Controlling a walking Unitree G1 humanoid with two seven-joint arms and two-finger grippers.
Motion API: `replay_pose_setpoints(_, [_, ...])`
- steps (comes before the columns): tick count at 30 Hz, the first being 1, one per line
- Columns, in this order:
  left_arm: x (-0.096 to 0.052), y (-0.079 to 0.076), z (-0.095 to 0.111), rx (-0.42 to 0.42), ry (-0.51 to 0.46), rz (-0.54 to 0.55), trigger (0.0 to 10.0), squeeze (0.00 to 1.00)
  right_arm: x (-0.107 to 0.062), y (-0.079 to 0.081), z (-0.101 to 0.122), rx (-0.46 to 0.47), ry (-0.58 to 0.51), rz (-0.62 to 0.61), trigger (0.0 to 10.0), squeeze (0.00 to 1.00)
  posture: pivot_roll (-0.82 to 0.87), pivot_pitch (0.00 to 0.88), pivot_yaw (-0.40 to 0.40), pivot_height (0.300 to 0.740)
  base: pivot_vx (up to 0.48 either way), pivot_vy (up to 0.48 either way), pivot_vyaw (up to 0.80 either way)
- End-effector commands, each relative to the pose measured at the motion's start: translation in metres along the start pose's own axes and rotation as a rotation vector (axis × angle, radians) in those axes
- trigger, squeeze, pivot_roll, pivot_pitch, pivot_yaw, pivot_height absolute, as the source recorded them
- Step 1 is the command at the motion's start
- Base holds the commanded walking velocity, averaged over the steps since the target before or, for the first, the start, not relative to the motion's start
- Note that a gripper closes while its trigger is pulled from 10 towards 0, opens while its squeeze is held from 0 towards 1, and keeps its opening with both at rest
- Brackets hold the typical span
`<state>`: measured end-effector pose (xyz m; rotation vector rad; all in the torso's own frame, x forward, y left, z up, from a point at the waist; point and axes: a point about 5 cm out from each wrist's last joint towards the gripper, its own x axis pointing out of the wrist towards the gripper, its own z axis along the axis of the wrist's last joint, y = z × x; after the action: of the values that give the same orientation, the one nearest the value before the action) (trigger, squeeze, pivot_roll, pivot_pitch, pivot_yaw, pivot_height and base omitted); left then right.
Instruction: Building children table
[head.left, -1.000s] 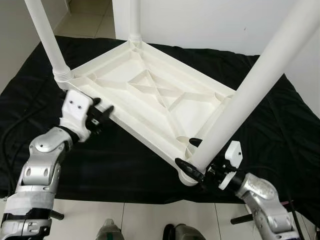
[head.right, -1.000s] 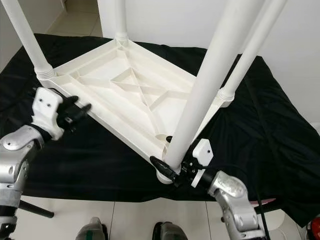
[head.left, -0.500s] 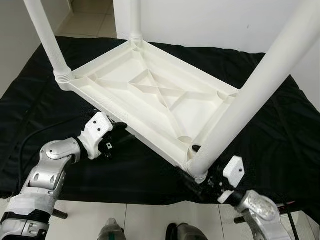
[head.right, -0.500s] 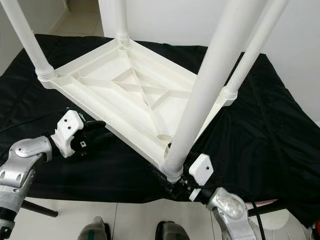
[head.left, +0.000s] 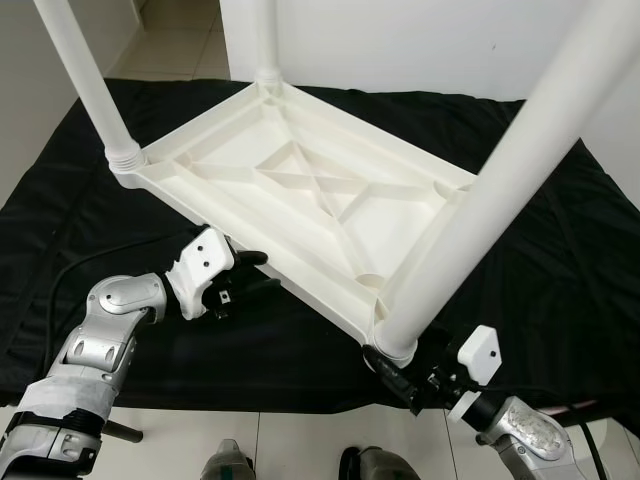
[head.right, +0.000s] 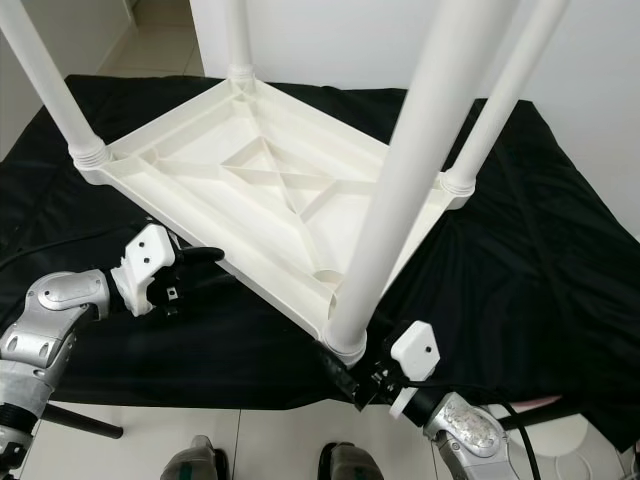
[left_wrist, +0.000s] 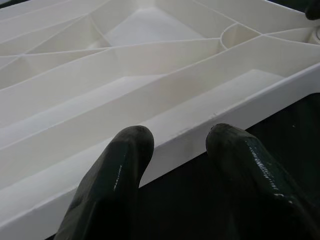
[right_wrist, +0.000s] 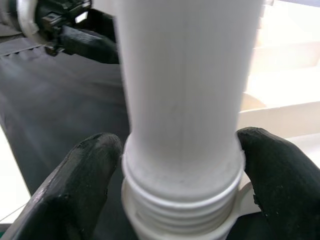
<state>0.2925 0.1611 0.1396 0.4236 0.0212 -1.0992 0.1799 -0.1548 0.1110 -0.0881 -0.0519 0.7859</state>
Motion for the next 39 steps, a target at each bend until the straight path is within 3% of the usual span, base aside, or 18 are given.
replay_pose_setpoints(1, [0.002, 0.003, -0.001, 0.021, 0.026, -0.062, 10.0, 0.00, 0.000, 0.000, 0.003, -0.007, -0.009, 0.004, 10.0, 0.00, -0.02, 0.074, 0.025, 0.740, 0.000, 0.000, 0.00])
replay_pose_setpoints(3, [0.007, 0.010, -0.004, 0.040, 0.081, -0.067, 10.0, 0.00, 0.001, 0.000, 0.004, -0.009, -0.012, 0.012, 10.0, 0.00, -0.02, 0.077, 0.025, 0.740, 0.000, 0.000, 0.00])
replay_pose_setpoints(7, [0.009, 0.015, -0.005, 0.055, 0.098, -0.060, 10.0, 0.00, 0.001, 0.002, 0.005, -0.011, -0.016, 0.025, 10.0, 0.00, -0.02, 0.083, 0.023, 0.740, 0.000, 0.000, 0.00])
replay_pose_setpoints(9, [0.010, 0.019, -0.003, 0.059, 0.095, -0.054, 10.0, 0.00, -0.001, 0.005, 0.009, -0.069, -0.041, 0.012, 10.0, 0.00, -0.02, 0.094, 0.023, 0.740, 0.000, 0.000, 0.00])
replay_pose_setpoints(12, [0.011, 0.019, -0.002, 0.057, 0.088, -0.072, 10.0, 0.00, -0.003, 0.009, 0.011, -0.098, -0.057, 0.021, 10.0, 0.00, -0.02, 0.098, 0.026, 0.740, 0.000, 0.000, 0.00])
replay_pose_setpoints(19, [0.011, 0.014, -0.006, 0.058, 0.101, -0.176, 10.0, 0.00, -0.006, 0.007, 0.013, -0.060, -0.050, 0.047, 10.0, 0.00, -0.03, 0.105, 0.043, 0.740, 0.000, 0.000, 0.00])
replay_pose_setpoints(32, [0.029, 0.029, -0.008, 0.245, 0.268, -0.285, 10.0, 0.00, -0.004, -0.001, 0.020, -0.056, -0.073, 0.066, 10.0, 0.00, -0.02, 0.128, 0.050, 0.740, 0.000, 0.000, 0.00])
replay_pose_setpoints(39, [0.036, 0.033, -0.008, 0.298, 0.307, -0.294, 10.0, 0.00, -0.003, -0.003, 0.022, -0.047, -0.076, 0.065, 10.0, 0.00, -0.03, 0.131, 0.051, 0.740, 0.000, 0.000, 0.00])
